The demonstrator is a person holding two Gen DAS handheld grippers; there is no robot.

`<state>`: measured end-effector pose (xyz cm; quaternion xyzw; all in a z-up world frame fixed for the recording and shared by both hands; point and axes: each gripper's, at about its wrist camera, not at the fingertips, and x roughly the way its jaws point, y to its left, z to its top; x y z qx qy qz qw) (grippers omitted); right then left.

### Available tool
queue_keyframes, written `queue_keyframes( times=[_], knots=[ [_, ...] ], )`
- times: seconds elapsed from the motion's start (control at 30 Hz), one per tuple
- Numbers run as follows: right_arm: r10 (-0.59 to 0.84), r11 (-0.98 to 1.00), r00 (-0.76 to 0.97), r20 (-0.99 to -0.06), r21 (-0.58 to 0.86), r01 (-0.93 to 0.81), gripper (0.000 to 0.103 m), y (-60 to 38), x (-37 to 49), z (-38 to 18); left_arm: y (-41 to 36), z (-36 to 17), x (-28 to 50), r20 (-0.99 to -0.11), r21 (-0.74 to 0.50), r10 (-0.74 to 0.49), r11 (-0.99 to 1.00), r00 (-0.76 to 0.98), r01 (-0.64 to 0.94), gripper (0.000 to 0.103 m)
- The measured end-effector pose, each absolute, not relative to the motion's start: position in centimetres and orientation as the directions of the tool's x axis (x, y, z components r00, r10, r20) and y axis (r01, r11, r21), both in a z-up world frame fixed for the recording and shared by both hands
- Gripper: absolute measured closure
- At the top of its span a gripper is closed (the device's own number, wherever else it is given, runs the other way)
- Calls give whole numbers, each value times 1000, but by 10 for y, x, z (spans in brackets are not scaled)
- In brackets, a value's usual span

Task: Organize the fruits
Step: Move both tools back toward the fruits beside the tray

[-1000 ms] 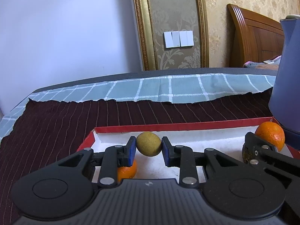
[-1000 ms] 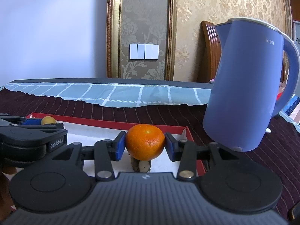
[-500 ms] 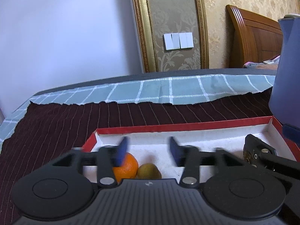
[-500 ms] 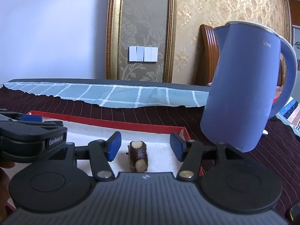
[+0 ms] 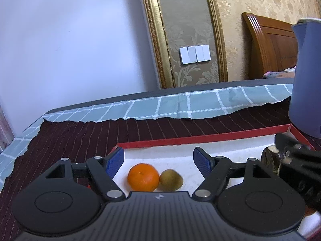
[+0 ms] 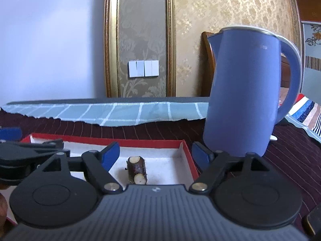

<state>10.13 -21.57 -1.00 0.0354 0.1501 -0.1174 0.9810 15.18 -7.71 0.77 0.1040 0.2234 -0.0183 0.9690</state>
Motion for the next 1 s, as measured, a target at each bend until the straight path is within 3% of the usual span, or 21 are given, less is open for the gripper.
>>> queue_keyframes(
  times=[0.13,0.27,1.0],
  knots=[
    [-217,969,942,-257,63,241,5,-218,88,-6,-66,10,138,-446,182,23,981,895,66,27],
    [-185,979,950,-253,38,201,0,-213,78,-5,-51,15,119,-444,160,22,986,896,55,27],
    [-37,999,941,-336,-21,32,0,-199,-19,-15,30,9,42,-489,11,-81,995,868,99,27]
  ],
)
